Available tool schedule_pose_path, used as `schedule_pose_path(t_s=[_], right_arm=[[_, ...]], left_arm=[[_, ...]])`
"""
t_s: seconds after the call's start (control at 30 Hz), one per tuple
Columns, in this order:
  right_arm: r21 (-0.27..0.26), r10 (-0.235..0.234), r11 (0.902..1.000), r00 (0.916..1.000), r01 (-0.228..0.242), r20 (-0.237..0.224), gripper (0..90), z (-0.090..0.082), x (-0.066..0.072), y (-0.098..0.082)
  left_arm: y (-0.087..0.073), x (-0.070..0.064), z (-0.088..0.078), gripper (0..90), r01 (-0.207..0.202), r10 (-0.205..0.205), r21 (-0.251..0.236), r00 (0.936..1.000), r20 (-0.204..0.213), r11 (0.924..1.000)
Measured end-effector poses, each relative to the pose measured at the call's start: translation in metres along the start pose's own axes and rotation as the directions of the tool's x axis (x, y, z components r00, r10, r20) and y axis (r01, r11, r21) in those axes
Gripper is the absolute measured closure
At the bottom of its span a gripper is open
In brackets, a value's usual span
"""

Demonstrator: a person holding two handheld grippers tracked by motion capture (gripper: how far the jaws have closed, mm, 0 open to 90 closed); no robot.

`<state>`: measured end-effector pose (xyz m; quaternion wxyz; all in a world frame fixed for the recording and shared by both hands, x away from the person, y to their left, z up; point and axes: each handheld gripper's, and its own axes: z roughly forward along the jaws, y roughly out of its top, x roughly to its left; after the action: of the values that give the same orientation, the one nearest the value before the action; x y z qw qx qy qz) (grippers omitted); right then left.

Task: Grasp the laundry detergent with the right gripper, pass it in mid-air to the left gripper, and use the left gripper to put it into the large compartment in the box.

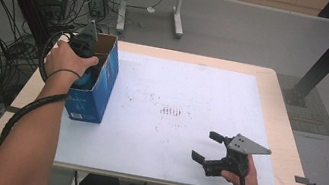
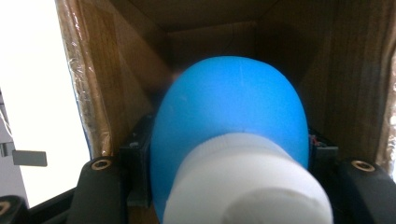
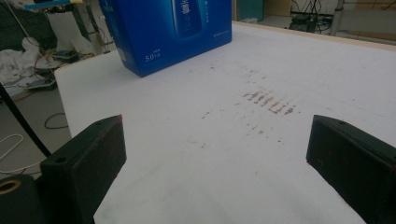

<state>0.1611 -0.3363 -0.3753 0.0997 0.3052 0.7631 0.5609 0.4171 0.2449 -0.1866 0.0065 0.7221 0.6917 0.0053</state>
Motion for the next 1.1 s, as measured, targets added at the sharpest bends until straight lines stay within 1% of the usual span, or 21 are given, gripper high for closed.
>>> schedule_pose_path(t_s=[0.5,0.83,1.1], right_arm=[[-0.016,-0.005,0.9999,1.0000,0.005,-0.002,4.4,0.0000,-0.0034,-0.0007],[-0.025,-0.002,0.9997,1.0000,0.002,0.002,4.4,-0.0028,-0.0041,-0.0013],[-0.028,0.003,0.9996,1.0000,-0.003,0.004,4.6,-0.0038,-0.0049,-0.0024]], left_arm=[[0.0002,-0.0003,0.0002,37.6,0.003,-0.003,0.003,1.0000,0.001,1.0000],[0.0031,-0.0063,0.0004,37.6,0.003,-0.002,0.013,0.9999,-0.014,0.9999],[0.0028,-0.0031,0.0001,37.6,-0.001,0.001,0.016,1.0000,-0.004,0.9999]])
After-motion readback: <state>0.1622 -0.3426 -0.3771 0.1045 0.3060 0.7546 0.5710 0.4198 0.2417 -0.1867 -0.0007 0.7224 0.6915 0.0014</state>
